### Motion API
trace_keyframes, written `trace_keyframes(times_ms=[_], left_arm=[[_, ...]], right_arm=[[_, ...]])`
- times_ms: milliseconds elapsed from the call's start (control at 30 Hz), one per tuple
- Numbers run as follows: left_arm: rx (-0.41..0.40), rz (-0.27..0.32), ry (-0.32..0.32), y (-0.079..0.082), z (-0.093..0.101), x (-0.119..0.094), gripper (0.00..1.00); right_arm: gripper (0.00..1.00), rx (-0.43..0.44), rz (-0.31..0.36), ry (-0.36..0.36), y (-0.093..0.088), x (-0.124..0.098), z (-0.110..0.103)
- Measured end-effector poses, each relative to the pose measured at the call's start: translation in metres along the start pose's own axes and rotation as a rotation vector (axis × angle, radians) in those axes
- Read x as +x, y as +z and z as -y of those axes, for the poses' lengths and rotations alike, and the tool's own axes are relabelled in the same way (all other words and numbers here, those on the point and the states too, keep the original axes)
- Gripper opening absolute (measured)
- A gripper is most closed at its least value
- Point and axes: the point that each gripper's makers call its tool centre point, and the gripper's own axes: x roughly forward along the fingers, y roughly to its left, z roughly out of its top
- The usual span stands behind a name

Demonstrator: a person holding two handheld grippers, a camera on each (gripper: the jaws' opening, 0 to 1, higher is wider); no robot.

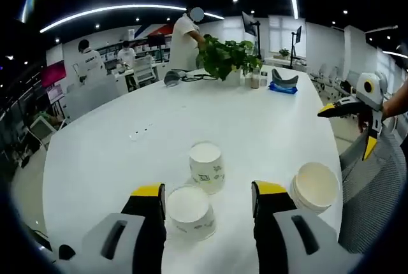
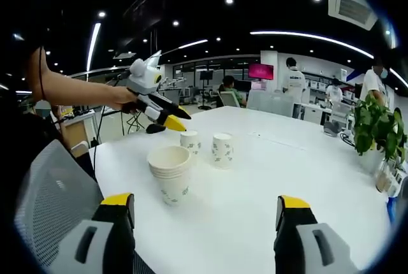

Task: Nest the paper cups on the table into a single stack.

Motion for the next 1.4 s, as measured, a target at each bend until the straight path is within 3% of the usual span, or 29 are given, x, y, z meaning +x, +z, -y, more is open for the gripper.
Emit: trace_keyframes(times_ms=[333,800,1167,1400], left_arm=[[-0.011,-0.066,0.010,-0.024,-0.017,0.029,0.52],[-0.023,-0.132,0.021,-0.043,-0.022,0.037,0.38],[-0.033,-0.113,0.050,-0.038,-0.027,0.030,0.37],[-0.043,-0.048,0.065,-0.016,-0.020,0.011,0.37]], right_arm=[[0.93,-0.005,-0.007,-0.016,0.000,0.000,0.002],[0.93,-0.007,-0.003,-0.022,0.000,-0.001,0.003],[0.92,-0.006,0.004,-0.015,0.002,-0.001,0.001],[0.92,-0.005,0.010,-0.013,0.003,-0.001,0.001]])
